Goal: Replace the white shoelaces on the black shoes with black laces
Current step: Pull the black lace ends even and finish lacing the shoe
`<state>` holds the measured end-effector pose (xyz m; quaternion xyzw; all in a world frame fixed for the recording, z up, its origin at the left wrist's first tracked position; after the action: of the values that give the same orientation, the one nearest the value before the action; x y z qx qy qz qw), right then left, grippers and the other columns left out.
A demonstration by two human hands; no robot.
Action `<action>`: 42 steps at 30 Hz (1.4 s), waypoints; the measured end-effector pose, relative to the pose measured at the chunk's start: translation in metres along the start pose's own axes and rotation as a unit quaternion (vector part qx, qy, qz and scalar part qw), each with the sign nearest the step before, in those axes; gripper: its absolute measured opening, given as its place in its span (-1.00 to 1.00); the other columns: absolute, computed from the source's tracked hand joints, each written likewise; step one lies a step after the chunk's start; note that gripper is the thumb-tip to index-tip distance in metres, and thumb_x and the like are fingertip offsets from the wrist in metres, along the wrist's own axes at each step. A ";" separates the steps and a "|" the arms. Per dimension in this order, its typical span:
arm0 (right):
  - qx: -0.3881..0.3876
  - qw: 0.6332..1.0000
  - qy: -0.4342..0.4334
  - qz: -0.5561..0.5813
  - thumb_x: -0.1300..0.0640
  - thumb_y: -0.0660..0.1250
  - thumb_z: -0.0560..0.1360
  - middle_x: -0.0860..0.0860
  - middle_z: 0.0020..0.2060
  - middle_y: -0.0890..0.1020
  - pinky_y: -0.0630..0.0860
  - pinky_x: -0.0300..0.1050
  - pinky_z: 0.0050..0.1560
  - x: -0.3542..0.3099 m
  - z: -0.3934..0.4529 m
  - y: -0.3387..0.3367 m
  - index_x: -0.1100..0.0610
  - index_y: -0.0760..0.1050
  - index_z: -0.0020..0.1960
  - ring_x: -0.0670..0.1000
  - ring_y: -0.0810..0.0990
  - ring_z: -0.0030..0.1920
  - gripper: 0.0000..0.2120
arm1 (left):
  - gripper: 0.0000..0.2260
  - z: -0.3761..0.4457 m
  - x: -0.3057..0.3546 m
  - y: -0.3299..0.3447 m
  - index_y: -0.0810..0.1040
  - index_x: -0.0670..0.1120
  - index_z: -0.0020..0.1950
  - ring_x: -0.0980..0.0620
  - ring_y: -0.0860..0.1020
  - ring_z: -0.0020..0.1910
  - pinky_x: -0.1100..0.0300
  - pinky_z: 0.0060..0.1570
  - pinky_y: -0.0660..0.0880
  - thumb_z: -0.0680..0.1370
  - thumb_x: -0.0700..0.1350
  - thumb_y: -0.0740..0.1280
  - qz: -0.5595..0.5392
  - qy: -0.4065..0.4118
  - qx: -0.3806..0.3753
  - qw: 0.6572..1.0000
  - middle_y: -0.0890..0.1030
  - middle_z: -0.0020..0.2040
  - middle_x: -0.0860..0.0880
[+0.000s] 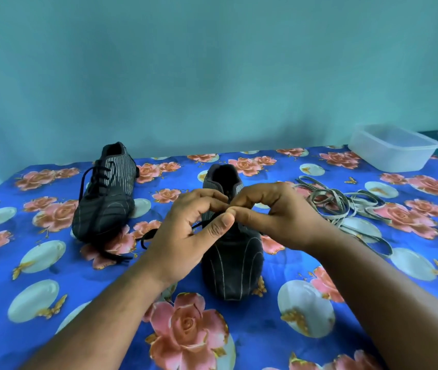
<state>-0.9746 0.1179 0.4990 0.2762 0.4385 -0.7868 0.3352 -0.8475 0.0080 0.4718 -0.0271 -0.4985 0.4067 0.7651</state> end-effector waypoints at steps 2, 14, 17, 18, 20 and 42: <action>-0.003 1.000 0.014 0.017 0.14 0.43 0.56 -0.06 -0.30 0.63 0.45 -0.29 -0.19 0.000 0.001 -0.001 0.07 0.63 -0.12 -0.09 0.54 -0.28 -0.92 | -0.75 0.001 -0.004 -0.002 0.65 0.16 -0.07 0.02 0.52 0.24 0.31 0.21 0.37 0.51 0.30 0.34 0.004 -0.009 0.012 1.000 0.58 0.14 0.17; 0.178 0.977 0.092 0.074 0.01 0.41 0.53 0.05 -0.41 0.52 0.39 -0.23 -0.26 0.026 -0.001 -0.060 0.09 0.63 -0.19 -0.01 0.43 -0.35 -0.81 | -0.79 0.002 -0.056 -0.041 0.67 -0.02 -0.27 0.07 0.64 0.06 0.02 0.26 0.47 0.58 -0.15 0.44 -0.106 -0.213 0.167 0.957 0.70 -0.05 0.01; 0.223 0.964 0.122 0.081 -0.02 0.43 0.54 0.08 -0.42 0.49 0.39 -0.14 -0.23 0.037 -0.004 -0.070 0.07 0.62 -0.22 0.06 0.42 -0.33 -0.78 | -0.82 0.001 -0.065 -0.042 0.68 0.13 -0.25 -0.10 0.61 0.25 -0.09 0.34 0.48 0.56 0.00 0.44 0.026 -0.225 0.148 0.963 0.70 0.08 -0.10; 0.226 0.963 0.124 0.084 -0.01 0.43 0.55 0.08 -0.42 0.48 0.40 -0.17 -0.24 0.037 -0.003 -0.068 0.09 0.61 -0.21 0.05 0.42 -0.34 -0.78 | -0.87 0.001 -0.063 -0.043 0.68 0.17 -0.17 -0.09 0.61 0.24 -0.11 0.31 0.49 0.53 0.14 0.41 0.078 -0.205 0.149 0.964 0.69 0.11 -0.06; 0.198 0.969 0.122 0.076 -0.03 0.42 0.50 0.00 -0.44 0.50 0.39 -0.27 -0.29 0.027 -0.001 -0.058 0.11 0.60 -0.21 -0.03 0.41 -0.37 -0.77 | -0.55 0.003 -0.052 -0.040 0.60 0.17 0.23 -0.03 0.57 0.26 -0.13 0.33 0.46 0.49 0.38 0.27 0.141 -0.135 0.131 0.972 0.62 0.25 0.02; 0.010 0.981 0.151 -0.122 0.04 0.46 0.55 -0.23 -0.26 0.64 0.43 -0.37 -0.22 0.024 -0.001 -0.029 0.01 0.66 -0.08 -0.23 0.53 -0.28 -0.94 | -0.55 0.013 -0.025 -0.016 0.63 0.08 0.26 0.03 0.55 0.27 -0.09 0.28 0.44 0.56 0.32 0.24 0.230 0.014 0.134 0.964 0.63 0.22 0.16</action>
<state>-1.0112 0.1232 0.4958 0.3394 0.5067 -0.7753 0.1641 -0.8524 -0.0235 0.4668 -0.0444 -0.4087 0.6342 0.6548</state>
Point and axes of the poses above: each hand's wrist, its own z-axis towards the middle knuckle, its own y-axis out of the palm, x = y × z, the point moved 5 cm from there along z, towards the middle knuckle
